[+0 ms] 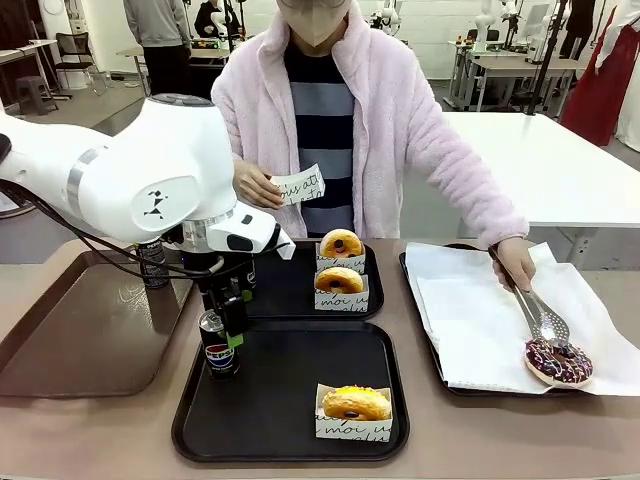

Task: Set up donuts and drinks on trays.
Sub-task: Pick up one Pepsi coke from the Handle tray and place it on the Flat Tray without a Pepsi coke.

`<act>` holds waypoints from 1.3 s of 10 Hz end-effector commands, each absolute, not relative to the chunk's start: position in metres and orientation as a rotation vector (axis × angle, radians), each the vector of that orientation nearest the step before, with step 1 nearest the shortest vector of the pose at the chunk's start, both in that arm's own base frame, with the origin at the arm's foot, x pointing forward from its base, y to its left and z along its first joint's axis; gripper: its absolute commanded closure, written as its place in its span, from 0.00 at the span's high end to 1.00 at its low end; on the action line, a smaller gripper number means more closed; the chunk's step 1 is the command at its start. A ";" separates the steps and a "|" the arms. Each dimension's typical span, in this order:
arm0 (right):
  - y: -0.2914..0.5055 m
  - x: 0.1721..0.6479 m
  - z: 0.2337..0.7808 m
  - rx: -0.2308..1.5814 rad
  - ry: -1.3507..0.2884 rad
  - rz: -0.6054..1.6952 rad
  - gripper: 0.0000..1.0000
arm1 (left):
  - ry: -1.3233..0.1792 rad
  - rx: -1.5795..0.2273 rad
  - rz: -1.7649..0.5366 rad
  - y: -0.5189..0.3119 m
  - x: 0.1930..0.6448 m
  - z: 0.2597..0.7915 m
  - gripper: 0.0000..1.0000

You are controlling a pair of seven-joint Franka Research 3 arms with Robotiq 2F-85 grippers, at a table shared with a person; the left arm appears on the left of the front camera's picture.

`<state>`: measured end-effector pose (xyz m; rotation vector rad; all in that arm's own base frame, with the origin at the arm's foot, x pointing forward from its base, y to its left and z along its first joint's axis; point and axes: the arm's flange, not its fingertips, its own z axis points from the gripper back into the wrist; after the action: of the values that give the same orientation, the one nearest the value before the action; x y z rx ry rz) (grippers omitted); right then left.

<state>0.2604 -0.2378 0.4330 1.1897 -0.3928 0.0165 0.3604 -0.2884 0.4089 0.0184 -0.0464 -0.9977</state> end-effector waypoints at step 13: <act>-0.239 0.260 0.434 1.200 -0.408 0.028 1.00 | -0.134 -0.064 -0.618 -0.136 0.334 0.510 1.00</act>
<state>0.2604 -0.2380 0.4329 1.1897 -0.3927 0.0161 0.3402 -0.1273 0.5055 -0.0653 -0.1233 -0.5814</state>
